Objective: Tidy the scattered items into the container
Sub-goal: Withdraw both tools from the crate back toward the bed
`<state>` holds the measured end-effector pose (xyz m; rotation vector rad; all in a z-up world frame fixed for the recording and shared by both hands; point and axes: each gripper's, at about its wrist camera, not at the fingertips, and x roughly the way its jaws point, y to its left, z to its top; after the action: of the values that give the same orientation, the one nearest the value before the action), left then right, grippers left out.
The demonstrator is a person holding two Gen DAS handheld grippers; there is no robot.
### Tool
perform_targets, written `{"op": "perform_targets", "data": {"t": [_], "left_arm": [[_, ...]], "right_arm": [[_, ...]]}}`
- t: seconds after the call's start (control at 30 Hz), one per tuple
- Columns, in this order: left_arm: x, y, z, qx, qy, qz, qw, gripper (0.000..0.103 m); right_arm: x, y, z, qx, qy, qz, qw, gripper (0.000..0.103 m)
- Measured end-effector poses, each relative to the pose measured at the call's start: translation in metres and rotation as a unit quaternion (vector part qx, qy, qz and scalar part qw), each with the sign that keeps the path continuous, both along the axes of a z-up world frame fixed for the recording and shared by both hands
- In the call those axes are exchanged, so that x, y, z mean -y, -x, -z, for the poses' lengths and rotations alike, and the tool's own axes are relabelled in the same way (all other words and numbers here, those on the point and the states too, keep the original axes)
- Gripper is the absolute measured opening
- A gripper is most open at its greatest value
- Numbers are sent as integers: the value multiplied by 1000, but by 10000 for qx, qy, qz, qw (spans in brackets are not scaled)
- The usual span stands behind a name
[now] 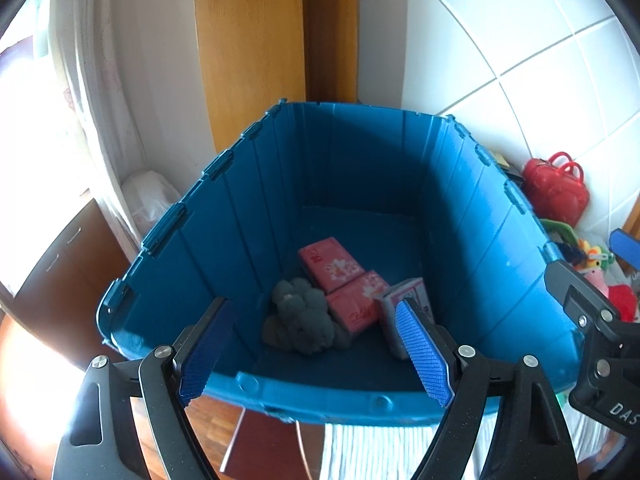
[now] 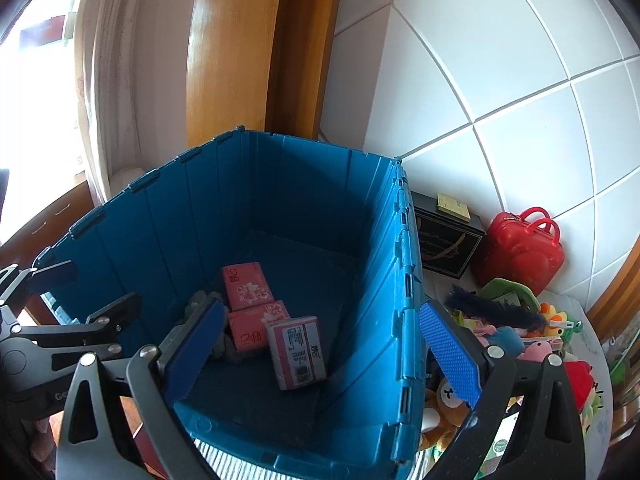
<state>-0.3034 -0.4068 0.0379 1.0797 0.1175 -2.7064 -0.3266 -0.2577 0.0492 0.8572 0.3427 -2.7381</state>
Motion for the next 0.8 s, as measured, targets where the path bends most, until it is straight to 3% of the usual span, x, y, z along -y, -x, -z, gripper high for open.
{"op": "perform_targets", "data": {"t": [0.33,0.57,0.8], "left_arm": [[-85,-42,-12,-300,157,-22,9994,85],[-186,-75,-6,-353,244,175,9989,85],[-291,-101,15,-279,256,662,9971,85]], "right_arm": [[-82,-43,-14,-248,228,123,9994,103],[-176,-77,-8,-266,382,236,9986,103],[-282,-111,10,-132,513,573,9970,103]]}}
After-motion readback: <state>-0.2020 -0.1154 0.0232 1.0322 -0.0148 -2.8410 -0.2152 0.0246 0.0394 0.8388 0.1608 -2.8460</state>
